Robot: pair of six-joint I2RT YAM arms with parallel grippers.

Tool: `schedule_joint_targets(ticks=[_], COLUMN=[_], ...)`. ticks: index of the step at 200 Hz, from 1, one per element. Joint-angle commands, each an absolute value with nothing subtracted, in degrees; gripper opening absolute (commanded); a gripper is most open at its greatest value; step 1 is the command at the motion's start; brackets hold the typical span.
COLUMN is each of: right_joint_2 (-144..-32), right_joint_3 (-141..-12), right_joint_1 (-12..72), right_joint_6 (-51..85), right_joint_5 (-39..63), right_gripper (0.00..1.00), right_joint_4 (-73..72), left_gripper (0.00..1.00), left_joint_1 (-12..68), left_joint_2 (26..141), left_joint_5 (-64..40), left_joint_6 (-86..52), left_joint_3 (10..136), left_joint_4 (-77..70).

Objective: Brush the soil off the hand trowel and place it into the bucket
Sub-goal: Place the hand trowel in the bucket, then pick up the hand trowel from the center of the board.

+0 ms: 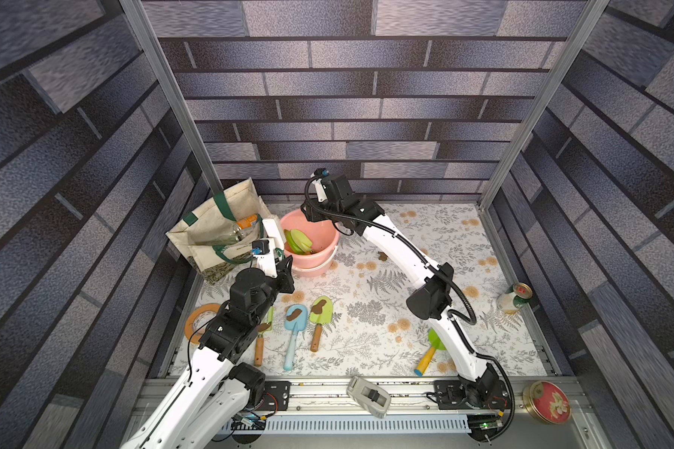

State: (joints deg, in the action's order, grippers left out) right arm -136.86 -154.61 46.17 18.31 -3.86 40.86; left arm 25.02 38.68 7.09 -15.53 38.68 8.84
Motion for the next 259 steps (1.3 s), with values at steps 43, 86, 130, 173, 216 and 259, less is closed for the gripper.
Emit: schedule_joint_targets(ticks=[43,86,130,173,216,259], right_joint_2=[-110.2,-91.4,-77.7,-61.2,-50.2,-51.0], right_joint_3=[-128.7,-104.6,-84.7,-62.0,-43.2,-35.9], right_joint_1=[46.6,46.5,46.4,46.5,46.5,46.5], right_joint_6=[18.0,27.2,45.7,64.9,74.4,76.1], right_joint_5=[-23.2,-30.2,-28.1,-17.6,-3.5,4.0], right_gripper=[0.68,0.73,0.73,0.70,0.70,0.70], right_joint_4=[53.4,56.7,70.8,76.2,73.7,62.1], left_gripper=[0.00,0.00,0.00,0.00,0.00,0.00], left_joint_1=[24.8,28.9,37.1,42.3,42.7,42.7], left_joint_2=[46.7,57.1,68.7,77.7,81.1,82.4], left_joint_5=[-0.1,-3.7,-5.2,-6.1,-7.7,-7.9], left_joint_6=[-13.6,-9.9,-7.9,-9.6,-9.3,-9.1], left_joint_3=[43.0,46.6,50.3,52.8,54.4,55.3], left_joint_4=[-0.1,-5.1,-11.1,-17.0,-17.2,-17.1])
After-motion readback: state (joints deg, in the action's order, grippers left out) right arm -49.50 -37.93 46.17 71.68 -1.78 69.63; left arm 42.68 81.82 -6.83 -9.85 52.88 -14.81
